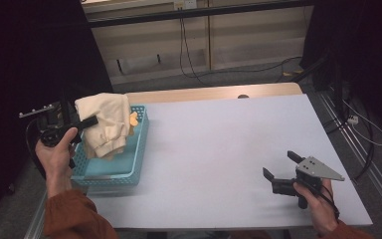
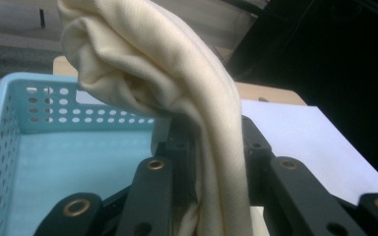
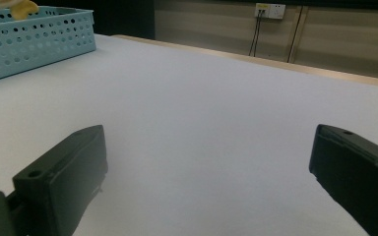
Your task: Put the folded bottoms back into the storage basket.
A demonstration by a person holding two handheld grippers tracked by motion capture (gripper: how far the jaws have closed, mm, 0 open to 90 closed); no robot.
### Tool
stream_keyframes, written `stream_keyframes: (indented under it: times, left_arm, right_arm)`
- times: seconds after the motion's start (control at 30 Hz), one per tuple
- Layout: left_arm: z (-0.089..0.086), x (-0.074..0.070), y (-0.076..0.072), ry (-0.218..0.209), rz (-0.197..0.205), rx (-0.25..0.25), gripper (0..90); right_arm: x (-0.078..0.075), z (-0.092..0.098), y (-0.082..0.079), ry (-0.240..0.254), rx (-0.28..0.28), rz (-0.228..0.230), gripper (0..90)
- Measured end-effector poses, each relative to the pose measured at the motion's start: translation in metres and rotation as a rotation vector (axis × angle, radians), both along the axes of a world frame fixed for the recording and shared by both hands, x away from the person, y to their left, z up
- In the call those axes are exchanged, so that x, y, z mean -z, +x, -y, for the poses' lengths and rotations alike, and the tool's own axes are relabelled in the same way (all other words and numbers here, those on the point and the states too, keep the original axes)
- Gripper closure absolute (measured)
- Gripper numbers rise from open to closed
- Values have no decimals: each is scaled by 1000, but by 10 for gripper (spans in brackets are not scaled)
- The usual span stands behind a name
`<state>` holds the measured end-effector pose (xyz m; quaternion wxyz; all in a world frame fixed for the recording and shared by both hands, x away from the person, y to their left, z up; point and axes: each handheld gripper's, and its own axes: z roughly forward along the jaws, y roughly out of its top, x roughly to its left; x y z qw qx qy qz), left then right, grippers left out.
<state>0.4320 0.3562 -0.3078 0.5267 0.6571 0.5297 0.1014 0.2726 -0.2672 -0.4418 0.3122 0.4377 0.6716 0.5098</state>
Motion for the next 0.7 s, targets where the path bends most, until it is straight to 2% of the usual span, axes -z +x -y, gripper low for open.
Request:
stream_keyframes:
  times: [0.4, 0.57, 0.7]
  left_arm:
    - [-2, 15, 9, 7, -52, 1, 727]
    - [-1, 24, 14, 22, -94, 3, 726]
    - [-3, 29, 16, 19, -110, -8, 726]
  right_arm:
    - [0, 0, 0, -2, -1, 1, 10]
    - [0, 0, 0, -1, -2, 0, 10]
    - [0, 0, 0, 1, 0, -2, 10]
